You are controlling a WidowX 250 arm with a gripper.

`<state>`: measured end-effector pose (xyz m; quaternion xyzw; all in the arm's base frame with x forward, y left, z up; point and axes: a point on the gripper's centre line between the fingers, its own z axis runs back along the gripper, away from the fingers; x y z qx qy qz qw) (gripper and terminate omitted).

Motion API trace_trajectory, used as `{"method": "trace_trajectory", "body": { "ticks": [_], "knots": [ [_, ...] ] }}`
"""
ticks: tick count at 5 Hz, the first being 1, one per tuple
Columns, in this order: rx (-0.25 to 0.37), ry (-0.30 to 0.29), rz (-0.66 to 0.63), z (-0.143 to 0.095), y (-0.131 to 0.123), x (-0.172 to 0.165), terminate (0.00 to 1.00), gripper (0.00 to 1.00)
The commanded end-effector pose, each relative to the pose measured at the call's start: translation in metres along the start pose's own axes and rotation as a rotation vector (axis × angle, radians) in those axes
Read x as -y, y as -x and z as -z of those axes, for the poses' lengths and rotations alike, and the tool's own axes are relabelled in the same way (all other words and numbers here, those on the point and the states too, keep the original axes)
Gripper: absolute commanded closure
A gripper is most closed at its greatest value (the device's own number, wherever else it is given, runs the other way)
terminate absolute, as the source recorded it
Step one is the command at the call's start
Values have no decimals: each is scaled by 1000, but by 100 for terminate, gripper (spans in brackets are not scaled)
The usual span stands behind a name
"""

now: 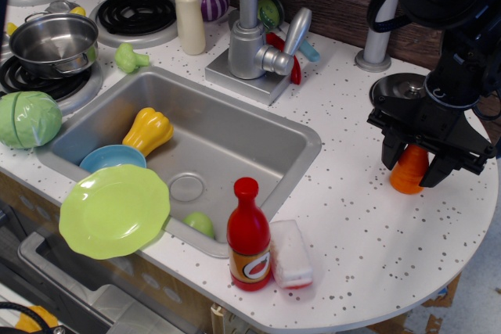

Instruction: Put carrot on plate

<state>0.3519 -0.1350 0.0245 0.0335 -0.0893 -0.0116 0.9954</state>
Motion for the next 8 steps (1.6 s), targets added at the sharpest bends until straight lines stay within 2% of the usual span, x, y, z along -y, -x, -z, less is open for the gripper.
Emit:
{"method": "trace_trajectory", "body": {
  "ticks": [1, 2, 3, 4, 5, 6, 7, 8],
  "knots": [
    [45, -38, -27, -59, -19, -27, 0, 100],
    [44, -133, -60, -78, -20, -63, 0, 100],
    [23, -196, -117, -97, -11, -103, 0, 100],
    [-8, -263, -156, -105, 7, -140, 0, 100],
    [-23, -307, -198, -109, 36, -182, 0, 100],
    [1, -289, -204, -102, 71, -195, 0, 100],
    [11, -291, -226, -85, 122, -192, 0, 100],
    [2, -252, -218, -68, 139, -190, 0, 100]
  ]
}}
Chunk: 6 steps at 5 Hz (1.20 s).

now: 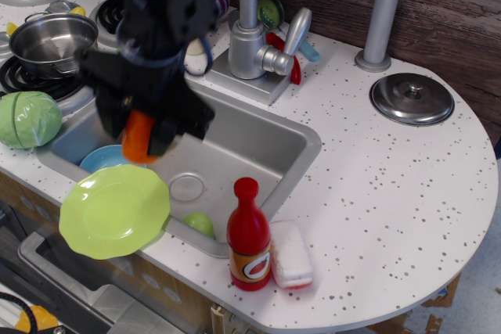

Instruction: Put carrot on plate

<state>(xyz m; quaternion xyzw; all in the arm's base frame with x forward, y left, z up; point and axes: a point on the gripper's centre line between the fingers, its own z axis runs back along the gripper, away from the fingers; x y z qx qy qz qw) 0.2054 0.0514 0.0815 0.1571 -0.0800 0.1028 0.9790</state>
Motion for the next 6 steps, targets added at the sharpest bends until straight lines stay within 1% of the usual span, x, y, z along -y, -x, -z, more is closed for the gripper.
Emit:
{"method": "trace_trajectory", "body": {
  "ticks": [1, 2, 3, 4, 5, 6],
  "knots": [
    [15, 45, -12, 22, 6, 0, 0, 100],
    [5, 60, 7, 34, 11, -3, 0, 100],
    [13, 71, 18, 45, 14, -6, 0, 100],
    [28, 73, 35, 49, 13, -11, 0, 100],
    [45, 95, 46, 50, 12, -9, 0, 0],
    [45, 95, 46, 50, 12, -9, 100, 0]
  ]
}}
